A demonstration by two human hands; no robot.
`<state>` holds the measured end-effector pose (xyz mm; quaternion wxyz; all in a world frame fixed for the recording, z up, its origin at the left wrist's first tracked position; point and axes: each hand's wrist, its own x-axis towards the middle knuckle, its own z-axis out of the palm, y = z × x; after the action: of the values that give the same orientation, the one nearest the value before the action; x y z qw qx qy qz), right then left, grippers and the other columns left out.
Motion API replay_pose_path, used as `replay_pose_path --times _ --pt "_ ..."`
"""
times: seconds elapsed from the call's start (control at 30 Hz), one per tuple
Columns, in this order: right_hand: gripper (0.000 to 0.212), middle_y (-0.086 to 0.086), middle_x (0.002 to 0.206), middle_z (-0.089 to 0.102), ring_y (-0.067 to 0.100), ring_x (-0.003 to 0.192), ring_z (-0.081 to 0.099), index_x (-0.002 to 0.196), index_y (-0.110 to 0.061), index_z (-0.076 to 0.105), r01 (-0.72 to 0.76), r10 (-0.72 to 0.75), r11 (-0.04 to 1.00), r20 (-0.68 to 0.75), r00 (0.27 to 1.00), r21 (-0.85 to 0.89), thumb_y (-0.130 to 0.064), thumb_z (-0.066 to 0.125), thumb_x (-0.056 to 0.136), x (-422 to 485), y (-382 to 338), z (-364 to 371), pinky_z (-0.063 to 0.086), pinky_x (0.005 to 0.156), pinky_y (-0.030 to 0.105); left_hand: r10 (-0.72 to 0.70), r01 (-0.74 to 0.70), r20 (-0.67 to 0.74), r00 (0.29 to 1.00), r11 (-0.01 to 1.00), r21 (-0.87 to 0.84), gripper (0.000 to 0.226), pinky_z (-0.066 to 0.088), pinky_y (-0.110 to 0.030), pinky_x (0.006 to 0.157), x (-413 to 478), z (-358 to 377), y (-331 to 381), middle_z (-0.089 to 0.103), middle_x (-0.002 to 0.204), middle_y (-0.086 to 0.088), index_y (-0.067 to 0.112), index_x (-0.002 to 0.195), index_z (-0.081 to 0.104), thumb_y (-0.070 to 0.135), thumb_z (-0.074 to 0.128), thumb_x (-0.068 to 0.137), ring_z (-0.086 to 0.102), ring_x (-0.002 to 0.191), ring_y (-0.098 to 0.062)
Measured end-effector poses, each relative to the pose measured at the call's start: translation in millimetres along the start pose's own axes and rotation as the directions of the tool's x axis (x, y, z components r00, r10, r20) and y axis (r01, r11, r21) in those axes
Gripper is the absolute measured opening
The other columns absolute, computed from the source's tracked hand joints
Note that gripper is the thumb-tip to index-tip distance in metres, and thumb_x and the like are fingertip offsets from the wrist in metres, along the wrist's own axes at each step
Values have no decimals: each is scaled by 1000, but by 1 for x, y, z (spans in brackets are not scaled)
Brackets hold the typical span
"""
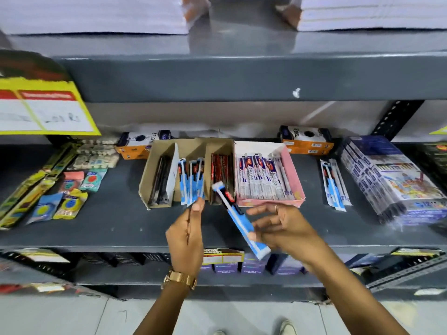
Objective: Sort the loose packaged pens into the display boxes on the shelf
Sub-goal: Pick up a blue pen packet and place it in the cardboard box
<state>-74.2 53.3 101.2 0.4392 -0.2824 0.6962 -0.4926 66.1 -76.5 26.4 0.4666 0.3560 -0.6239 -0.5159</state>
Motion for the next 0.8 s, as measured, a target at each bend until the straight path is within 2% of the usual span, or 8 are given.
replay_pose_path --times 0.1,0.17,0.23,0.33,0.47,0.57,0.67,0.8 --pt "35 -1 79 64 6 65 59 93 -21 66 108 -109 991 -13 994 -76 6 74 73 25 -29 23 48 51 14 232 -219 22 972 879 423 37 38 -11 54 11 -34 -18 70 70 -13 23 117 66 36 38 96 58 59 -17" --pt "31 0 83 64 6 65 56 96 -19 68 141 -145 979 -14 989 -147 5 69 77 45 -43 38 45 51 15 232 -233 78 970 776 586 45 49 -19 63 16 -50 -31 73 93 -22 10 121 64 32 34 95 69 82 -29" --pt "29 5 93 66 4 58 53 106 -12 68 151 -155 964 1 988 -216 3 65 81 69 -56 57 43 48 14 200 -218 105 974 708 672 52 51 -40 90 19 -62 -44 64 122 -19 3 124 61 35 31 95 58 116 -37" --pt "34 10 102 67 9 62 61 114 -7 65 139 -153 932 -15 988 -336 2 60 82 109 -71 85 50 50 15 236 -308 207 950 575 758 62 38 -44 107 22 -68 -57 59 128 -19 -4 121 61 38 21 100 52 123 -34" --pt "38 17 122 58 29 108 61 118 0 56 31 -82 867 -81 993 -498 4 56 80 154 -75 117 55 85 34 221 -366 294 930 486 794 55 24 -36 112 26 -71 -67 59 127 -21 -5 119 62 29 23 100 55 120 -34" --pt "16 23 106 56 36 108 60 94 2 55 -26 -51 803 -111 993 -595 6 53 79 170 -67 135 45 74 28 243 -385 304 921 462 799 55 31 -41 109 27 -71 -73 59 127 -21 -5 118 63 27 22 99 55 121 -34" --pt "29 25 117 57 38 109 58 111 4 54 -25 -72 743 -117 991 -669 4 54 82 178 -58 149 48 80 34 253 -393 309 917 445 804 48 34 -44 107 27 -71 -76 59 127 -21 -5 118 63 22 30 95 54 122 -34" --pt "31 25 121 54 39 113 54 115 3 52 -22 -83 672 -104 991 -740 5 51 84 181 -51 159 48 90 43 268 -399 309 913 421 814 44 42 -47 104 29 -71 -78 61 124 -22 -5 116 64 18 37 90 56 120 -34"
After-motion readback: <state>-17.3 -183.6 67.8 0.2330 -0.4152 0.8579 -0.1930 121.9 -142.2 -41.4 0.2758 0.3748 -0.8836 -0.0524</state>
